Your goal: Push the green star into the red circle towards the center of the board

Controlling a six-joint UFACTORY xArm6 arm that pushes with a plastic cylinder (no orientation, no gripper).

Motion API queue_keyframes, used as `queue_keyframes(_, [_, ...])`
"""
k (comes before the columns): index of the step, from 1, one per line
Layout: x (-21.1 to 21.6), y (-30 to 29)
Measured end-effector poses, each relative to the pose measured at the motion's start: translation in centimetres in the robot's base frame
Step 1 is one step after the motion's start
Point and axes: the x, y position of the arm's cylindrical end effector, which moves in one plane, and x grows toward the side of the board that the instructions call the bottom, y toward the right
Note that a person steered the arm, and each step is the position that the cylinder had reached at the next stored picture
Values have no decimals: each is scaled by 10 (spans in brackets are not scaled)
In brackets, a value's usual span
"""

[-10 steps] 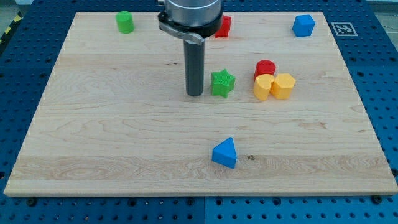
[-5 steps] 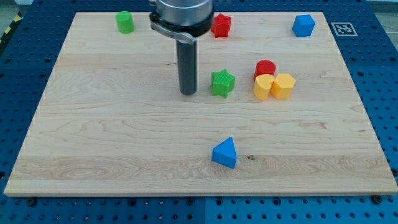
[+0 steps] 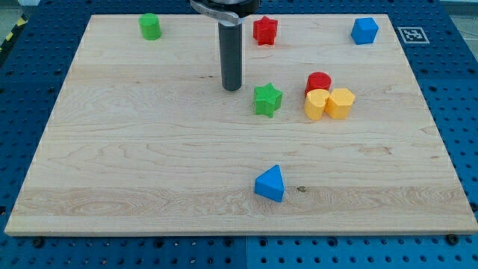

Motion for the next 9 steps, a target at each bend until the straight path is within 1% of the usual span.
queue_keyframes(2, [-13,13])
queue_keyframes(4, [-40,53])
queue_keyframes(5, [-48,77])
queue_keyframes(6, [-48,113])
queue_keyframes(8, [-47,158])
queue_keyframes(9, [-47,193])
